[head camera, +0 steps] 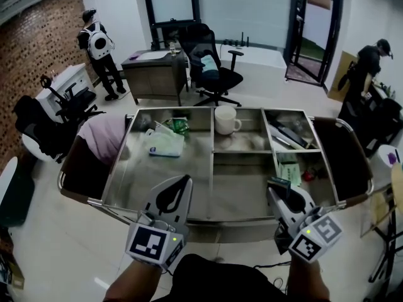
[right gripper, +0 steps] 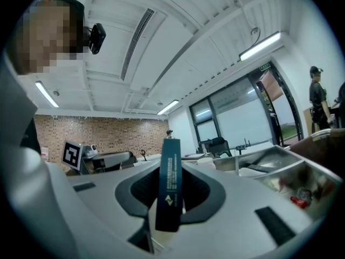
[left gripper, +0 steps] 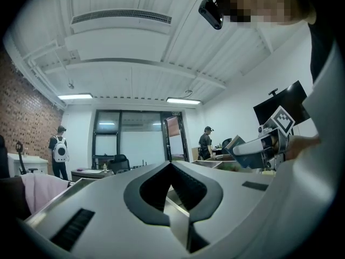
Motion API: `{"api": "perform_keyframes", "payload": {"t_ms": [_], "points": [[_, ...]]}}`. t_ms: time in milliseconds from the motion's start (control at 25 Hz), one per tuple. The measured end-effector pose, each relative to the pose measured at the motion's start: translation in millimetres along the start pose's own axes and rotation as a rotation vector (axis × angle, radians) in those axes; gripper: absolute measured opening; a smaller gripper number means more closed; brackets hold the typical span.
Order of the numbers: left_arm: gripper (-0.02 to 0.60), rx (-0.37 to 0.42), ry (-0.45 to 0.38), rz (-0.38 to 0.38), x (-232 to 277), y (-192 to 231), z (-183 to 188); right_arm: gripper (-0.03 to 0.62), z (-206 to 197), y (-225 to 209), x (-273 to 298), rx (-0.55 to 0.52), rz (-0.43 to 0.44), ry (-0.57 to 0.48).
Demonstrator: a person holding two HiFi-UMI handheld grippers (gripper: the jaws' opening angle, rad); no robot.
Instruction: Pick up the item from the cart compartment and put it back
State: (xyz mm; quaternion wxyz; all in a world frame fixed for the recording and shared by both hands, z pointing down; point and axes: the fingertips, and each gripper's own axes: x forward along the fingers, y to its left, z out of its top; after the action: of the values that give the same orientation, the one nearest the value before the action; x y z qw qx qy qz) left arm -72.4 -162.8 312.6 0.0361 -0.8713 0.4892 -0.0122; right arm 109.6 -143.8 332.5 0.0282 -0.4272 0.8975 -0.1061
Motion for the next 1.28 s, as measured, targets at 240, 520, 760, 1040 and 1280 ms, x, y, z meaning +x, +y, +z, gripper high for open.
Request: {"api": "perform_keyframes", "payload": {"t_ms": [240,520,760,1040,1280], "points": [[0.000,0.012,-0.014,-0.008,26.8,8.4,5.9,0.100,7.4,-2.1,46.2,-0.048,0.045,0.040],[0.000,0.026,-0.015,0.006,58.6,27.0,1.6,0.101,3.0,-8.1,97.4,-0.121,0.073,0.126],[0.000,0.049,0.021,0.024,84.1,43.4,-17.2,0.103,-18.8,-16.9,132.1,-0.175,0.072,0.231],[0.000,0.018,0.080,0.040,103.4,57.0,-44.0,0.106,-46.7,-23.6,158.9,-0.200,0.084,0.339],[0.000,-0.021,0.095,0.047,110.8,62.0,-57.3,0.109,-60.1,-18.1,172.3,-0.235,0.111,0.389]]}}
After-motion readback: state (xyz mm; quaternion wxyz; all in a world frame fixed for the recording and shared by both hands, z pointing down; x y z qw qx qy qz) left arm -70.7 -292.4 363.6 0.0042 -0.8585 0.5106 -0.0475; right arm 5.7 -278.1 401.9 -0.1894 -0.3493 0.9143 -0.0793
